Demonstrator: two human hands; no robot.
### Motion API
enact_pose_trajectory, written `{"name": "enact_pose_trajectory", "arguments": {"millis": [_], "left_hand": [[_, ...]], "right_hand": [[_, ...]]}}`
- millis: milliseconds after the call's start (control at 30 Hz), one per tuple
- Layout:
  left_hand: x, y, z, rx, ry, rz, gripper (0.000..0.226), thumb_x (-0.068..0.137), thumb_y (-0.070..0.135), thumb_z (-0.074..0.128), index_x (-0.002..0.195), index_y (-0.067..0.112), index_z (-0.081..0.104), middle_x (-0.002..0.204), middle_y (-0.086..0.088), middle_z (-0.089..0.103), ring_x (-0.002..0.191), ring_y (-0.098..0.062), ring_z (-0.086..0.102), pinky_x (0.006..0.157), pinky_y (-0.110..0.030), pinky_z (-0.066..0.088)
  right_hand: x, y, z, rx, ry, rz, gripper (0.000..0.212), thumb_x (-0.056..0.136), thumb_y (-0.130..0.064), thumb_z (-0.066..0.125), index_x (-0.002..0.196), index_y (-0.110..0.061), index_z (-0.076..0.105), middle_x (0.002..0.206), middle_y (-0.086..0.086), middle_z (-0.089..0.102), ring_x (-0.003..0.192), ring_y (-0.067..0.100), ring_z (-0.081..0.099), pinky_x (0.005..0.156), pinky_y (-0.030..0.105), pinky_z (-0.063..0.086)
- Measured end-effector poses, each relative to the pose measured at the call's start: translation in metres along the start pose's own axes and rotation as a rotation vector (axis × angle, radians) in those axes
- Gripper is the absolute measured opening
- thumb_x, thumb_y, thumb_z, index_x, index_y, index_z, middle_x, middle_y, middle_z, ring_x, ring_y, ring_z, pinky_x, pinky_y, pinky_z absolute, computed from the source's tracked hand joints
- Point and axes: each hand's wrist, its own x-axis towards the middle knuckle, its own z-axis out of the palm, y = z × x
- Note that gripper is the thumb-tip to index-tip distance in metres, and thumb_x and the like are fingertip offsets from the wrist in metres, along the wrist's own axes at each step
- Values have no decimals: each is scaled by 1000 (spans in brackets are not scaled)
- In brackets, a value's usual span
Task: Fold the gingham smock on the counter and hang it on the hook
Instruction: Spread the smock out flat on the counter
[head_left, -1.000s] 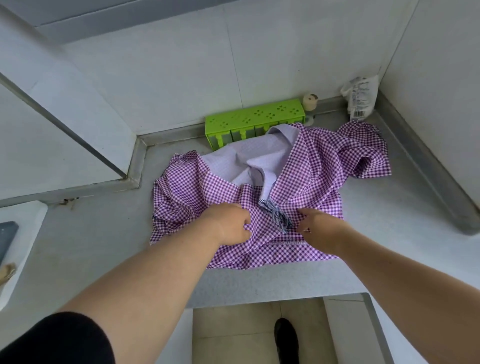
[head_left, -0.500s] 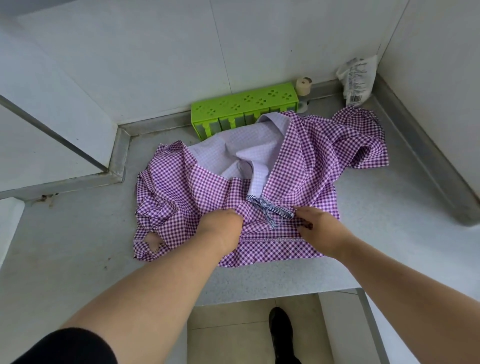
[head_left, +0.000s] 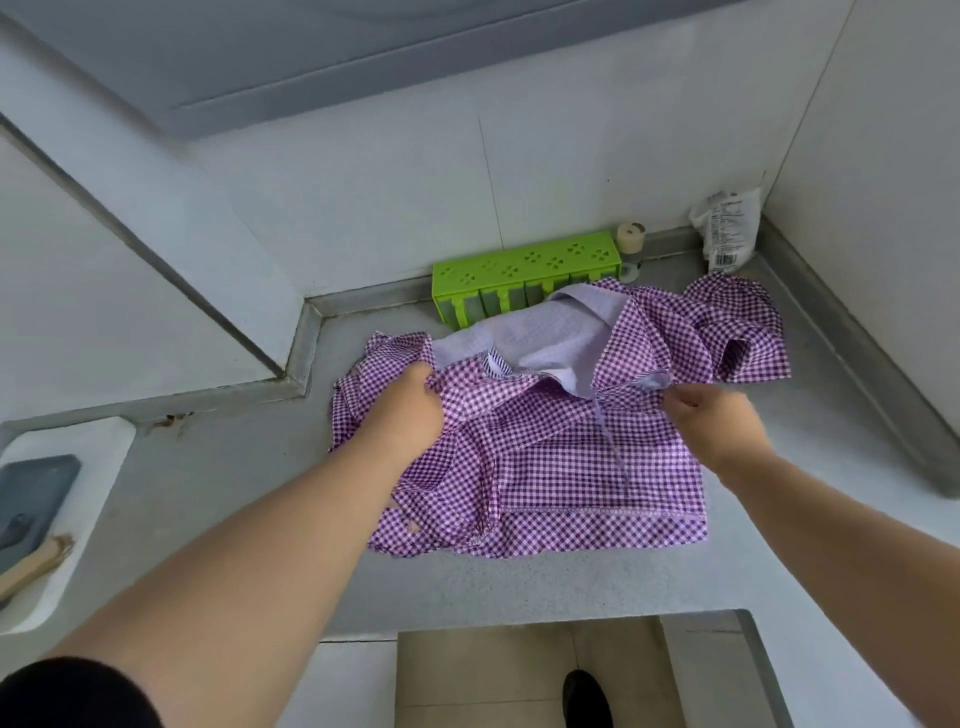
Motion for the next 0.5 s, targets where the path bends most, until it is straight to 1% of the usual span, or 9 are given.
{"name": "enact_pose_trajectory", "arguments": {"millis": [67,100,167,200,267,300,367,433,500], "left_hand": [[-8,3,-22,-98,36,-21,26,107,22,42,121,12,61,116,-13,68,98,-28,62,79,-37,45],[-12,5,-32,-143,44,-19,27,106,24,44,119,12,63,113,-14,69,99,-29,63,80,-37,46],[-21,12,-50,-187,40,11,26,103,24,47,110,8,67,104,-20,71,89,-28,65,74,-35,45],[-30,16,-61,-207,30,42,25,102,24,49,105,7,67,102,-21,72,85,-28,65,71,-36,45],[-45,26,-75,-241,-20,97,23,100,27,53,99,10,69,100,-18,75,89,-30,70,75,-39,51],[-53,31,-80,-253,-47,120,23,101,28,54,100,12,70,100,-16,75,93,-31,71,77,-38,53],[-74,39,-92,-289,-103,179,22,102,27,56,103,12,72,103,-14,76,95,-29,71,75,-33,48],[-92,45,-101,-311,-167,254,19,102,25,59,101,10,71,100,-13,77,88,-24,70,70,-30,43],[-111,49,-109,-347,-250,305,18,102,17,59,85,11,63,79,-6,68,68,-12,62,61,-23,43]], "right_hand": [[-5,-29,-15,-10,43,-91,27,94,-21,58,90,5,66,78,27,65,54,23,47,51,34,38],[-8,-45,-22,-14,55,-135,23,95,-17,59,92,4,68,84,26,68,58,30,55,52,37,44],[-16,-80,-33,-46,61,-211,21,95,-16,60,102,-3,76,95,17,76,78,40,69,66,48,57],[-27,-100,-37,-61,46,-251,23,95,-18,61,109,-12,79,100,8,78,83,37,71,72,49,60],[-44,-129,-37,-85,-21,-351,27,95,-19,62,117,-21,78,104,1,78,84,27,74,77,42,61],[-53,-141,-35,-94,-61,-398,24,96,-20,62,114,-21,79,102,0,78,82,23,72,76,38,59],[-80,-168,-30,-102,-153,-473,20,99,-33,64,94,-16,76,88,-6,74,75,15,66,72,36,53],[-106,-187,-23,-93,-213,-507,48,95,-58,62,74,-15,56,65,-10,59,59,10,51,60,36,42],[-128,-200,-13,-99,-221,-571,60,84,-74,55,67,-18,43,63,-8,45,56,11,40,55,32,33]]}}
